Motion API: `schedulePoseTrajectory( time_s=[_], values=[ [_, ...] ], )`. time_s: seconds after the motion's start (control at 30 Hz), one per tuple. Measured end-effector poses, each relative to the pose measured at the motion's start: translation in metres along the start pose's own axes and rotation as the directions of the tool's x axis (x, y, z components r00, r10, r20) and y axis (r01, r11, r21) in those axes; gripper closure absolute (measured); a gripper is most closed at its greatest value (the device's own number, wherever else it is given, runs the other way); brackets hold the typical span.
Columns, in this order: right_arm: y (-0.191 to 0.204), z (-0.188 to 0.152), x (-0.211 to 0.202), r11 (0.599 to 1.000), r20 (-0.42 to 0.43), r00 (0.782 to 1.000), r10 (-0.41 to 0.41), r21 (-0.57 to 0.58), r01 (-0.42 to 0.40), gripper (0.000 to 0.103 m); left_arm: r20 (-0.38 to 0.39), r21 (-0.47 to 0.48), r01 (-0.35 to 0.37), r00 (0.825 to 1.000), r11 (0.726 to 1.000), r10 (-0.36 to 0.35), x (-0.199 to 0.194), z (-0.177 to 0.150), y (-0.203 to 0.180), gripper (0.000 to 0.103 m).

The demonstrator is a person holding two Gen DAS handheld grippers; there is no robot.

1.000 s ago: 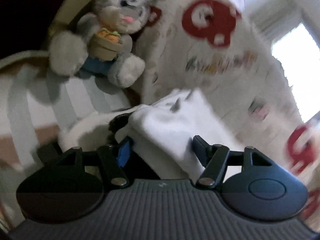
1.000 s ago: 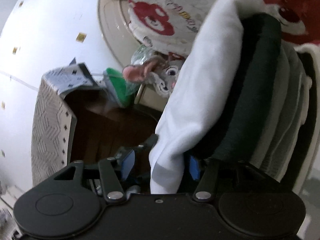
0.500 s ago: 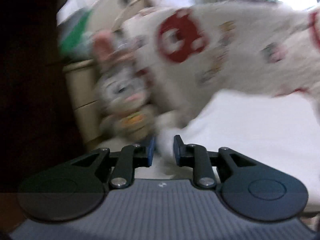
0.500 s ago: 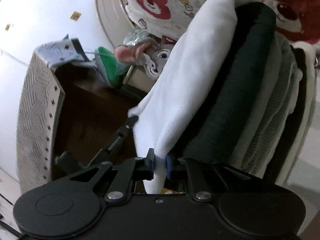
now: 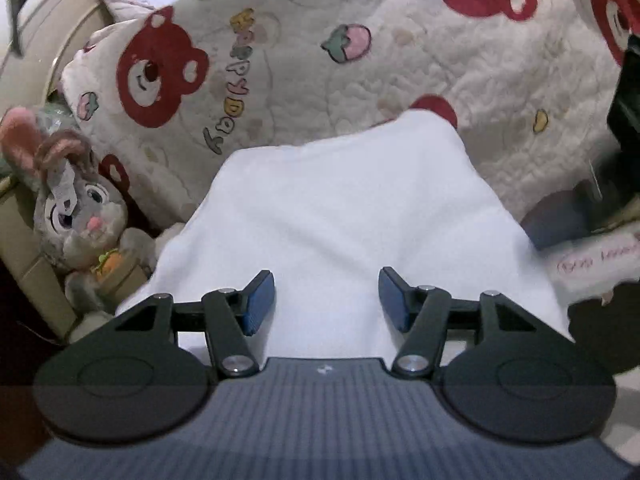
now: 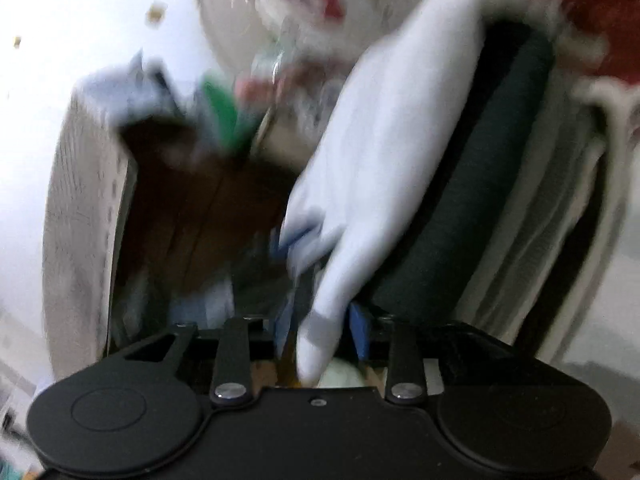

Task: Fold clothes
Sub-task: 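Lower the shirt onto the stack of folded clothes and open both grippers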

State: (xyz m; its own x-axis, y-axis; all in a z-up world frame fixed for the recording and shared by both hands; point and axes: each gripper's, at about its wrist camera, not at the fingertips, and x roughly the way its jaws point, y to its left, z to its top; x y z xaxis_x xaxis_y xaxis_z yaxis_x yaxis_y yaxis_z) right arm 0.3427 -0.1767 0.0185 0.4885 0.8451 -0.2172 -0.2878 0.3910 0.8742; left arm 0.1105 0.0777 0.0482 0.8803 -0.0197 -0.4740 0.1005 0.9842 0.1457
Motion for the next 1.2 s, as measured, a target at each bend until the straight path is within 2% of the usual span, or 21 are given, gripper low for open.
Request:
schedulePoseTrajectory(
  time_s=[0.03, 0.17, 0.27, 0.37, 0.4, 0.43, 0.47, 0.53, 0.6, 0.67, 0.77, 0.8, 0.83, 0.87, 0.9, 0.93, 0.97, 1.03, 1.1, 1.13, 1.2],
  values=[
    [-0.002, 0.009, -0.011, 1.0, 0.041, 0.999, -0.007, 0.013, 0.007, 0.051, -0.001, -0.029, 0.009, 1.0, 1.0, -0.009, 0.0, -0.002, 0.004, 0.046],
    [-0.01, 0.048, -0.032, 0.993, 0.188, 0.976, -0.113, 0.041, 0.107, 0.047, -0.001, -0.09, 0.035, 0.999, 0.995, -0.035, 0.001, -0.007, 0.015, 0.046],
    [-0.022, 0.068, -0.012, 0.977, 0.208, 0.955, -0.212, 0.042, 0.208, 0.046, -0.004, -0.087, 0.03, 1.0, 0.996, -0.031, 0.004, -0.007, 0.012, 0.046],
    [-0.04, 0.084, 0.01, 0.981, 0.229, 0.955, -0.191, 0.058, 0.183, 0.042, -0.008, -0.08, 0.028, 1.0, 0.996, -0.028, 0.011, -0.01, 0.009, 0.046],
    [-0.043, 0.091, 0.016, 0.982, 0.24, 0.953, -0.187, 0.053, 0.179, 0.044, -0.008, -0.08, 0.029, 1.0, 0.996, -0.03, 0.011, -0.01, 0.009, 0.046],
    [-0.041, 0.098, 0.018, 0.978, 0.264, 0.942, -0.207, 0.02, 0.209, 0.067, -0.006, -0.085, 0.032, 0.999, 0.996, -0.033, 0.011, -0.01, 0.01, 0.046],
    [-0.033, 0.102, 0.019, 0.962, 0.291, 0.924, -0.247, -0.038, 0.27, 0.073, -0.003, -0.09, 0.035, 0.999, 0.995, -0.036, 0.011, -0.011, 0.011, 0.046],
    [-0.015, 0.109, 0.025, 0.925, 0.319, 0.906, -0.279, -0.166, 0.343, 0.079, 0.002, -0.087, 0.032, 0.999, 0.996, -0.032, 0.009, -0.013, 0.011, 0.046],
    [-0.001, 0.111, 0.033, 0.859, 0.347, 0.879, -0.327, -0.278, 0.429, 0.079, 0.003, -0.076, 0.022, 1.0, 0.997, -0.021, 0.008, -0.015, 0.01, 0.046],
    [0.003, 0.108, 0.042, 0.777, 0.38, 0.834, -0.4, -0.341, 0.529, 0.078, 0.003, -0.072, 0.014, 1.0, 0.997, -0.013, 0.005, -0.019, 0.009, 0.045],
    [0.001, 0.102, 0.045, 0.733, 0.418, 0.794, -0.442, -0.343, 0.588, 0.066, -0.005, -0.132, 0.009, 1.0, 0.991, -0.009, 0.002, -0.024, 0.013, 0.045],
    [0.0, 0.102, 0.043, 0.723, 0.435, 0.776, -0.458, -0.325, 0.609, 0.059, -0.007, -0.144, 0.007, 1.0, 0.99, -0.008, 0.001, -0.025, 0.013, 0.045],
    [0.001, 0.101, 0.04, 0.71, 0.456, 0.753, -0.475, -0.308, 0.634, 0.057, -0.009, -0.144, 0.005, 1.0, 0.99, -0.006, -0.001, -0.026, 0.013, 0.045],
    [0.005, 0.1, 0.038, 0.684, 0.488, 0.72, -0.493, -0.293, 0.667, 0.057, -0.013, -0.141, -0.001, 1.0, 0.99, -0.001, -0.003, -0.026, 0.012, 0.045],
    [0.012, 0.096, 0.036, 0.645, 0.537, 0.671, -0.511, -0.276, 0.712, 0.058, -0.021, -0.139, -0.008, 1.0, 0.99, 0.005, -0.006, -0.027, 0.011, 0.045],
    [0.027, 0.084, 0.034, 0.571, 0.628, 0.579, -0.52, -0.249, 0.782, 0.056, -0.038, -0.139, -0.017, 0.999, 0.99, 0.012, -0.008, -0.025, 0.011, 0.043],
    [0.04, 0.074, 0.031, 0.525, 0.687, 0.523, -0.505, -0.237, 0.818, 0.056, -0.053, -0.144, -0.027, 0.998, 0.989, 0.019, -0.011, -0.024, 0.011, 0.041],
    [0.054, 0.064, 0.024, 0.582, 0.673, 0.615, -0.41, -0.326, 0.745, 0.057, -0.072, -0.186, -0.052, 0.997, 0.981, 0.039, -0.017, -0.02, 0.013, 0.038],
    [0.06, 0.054, 0.018, 0.646, 0.611, 0.713, -0.343, -0.398, 0.651, 0.057, -0.082, -0.231, -0.059, 0.996, 0.971, 0.041, -0.023, -0.018, 0.013, 0.038],
    [0.062, 0.047, 0.016, 0.671, 0.579, 0.753, -0.312, -0.426, 0.606, 0.057, -0.085, -0.252, -0.057, 0.996, 0.966, 0.036, -0.026, -0.019, 0.012, 0.036],
    [0.06, 0.027, 0.012, 0.704, 0.52, 0.807, -0.28, -0.46, 0.54, 0.057, -0.097, -0.271, -0.051, 0.995, 0.961, 0.025, -0.03, -0.023, 0.004, 0.036]
  ],
)
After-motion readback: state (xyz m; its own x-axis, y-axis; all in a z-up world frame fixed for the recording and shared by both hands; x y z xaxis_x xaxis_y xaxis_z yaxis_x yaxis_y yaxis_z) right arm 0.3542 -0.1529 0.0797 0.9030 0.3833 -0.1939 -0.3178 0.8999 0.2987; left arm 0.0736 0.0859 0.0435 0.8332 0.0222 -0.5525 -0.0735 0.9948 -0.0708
